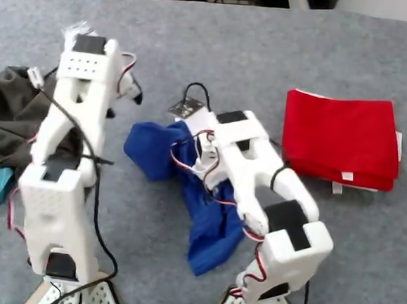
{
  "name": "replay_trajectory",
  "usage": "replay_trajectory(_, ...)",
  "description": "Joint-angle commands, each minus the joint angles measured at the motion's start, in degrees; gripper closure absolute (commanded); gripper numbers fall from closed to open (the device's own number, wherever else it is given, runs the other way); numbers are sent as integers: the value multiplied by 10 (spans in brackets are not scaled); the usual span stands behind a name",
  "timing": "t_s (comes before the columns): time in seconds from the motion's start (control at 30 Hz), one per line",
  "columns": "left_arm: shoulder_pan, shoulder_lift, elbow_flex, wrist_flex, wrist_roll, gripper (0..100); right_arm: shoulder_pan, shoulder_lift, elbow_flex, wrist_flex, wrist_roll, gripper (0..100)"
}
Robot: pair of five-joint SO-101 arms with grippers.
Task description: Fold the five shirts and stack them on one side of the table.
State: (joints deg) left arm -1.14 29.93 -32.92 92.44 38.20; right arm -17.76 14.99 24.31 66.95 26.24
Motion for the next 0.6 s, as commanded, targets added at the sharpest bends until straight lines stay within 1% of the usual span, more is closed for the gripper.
replay_trajectory(0.0, 22, 62, -148, 44, 14, 729, 41, 9, 65, -10, 5, 984)
replay_trajectory(0.17, 23, 178, -255, 79, 14, 724, 57, 9, 65, -15, 6, 984)
replay_trajectory(0.27, 25, 221, -291, 84, 14, 726, 56, 10, 65, -16, 6, 984)
replay_trajectory(0.37, 26, 230, -293, 84, 14, 740, 55, 10, 65, -17, 6, 984)
replay_trajectory(0.5, 41, 227, -262, 84, 11, 859, 56, 10, 65, -17, 6, 984)
replay_trajectory(0.57, 56, 226, -236, 84, 11, 858, 56, 10, 65, -17, 6, 984)
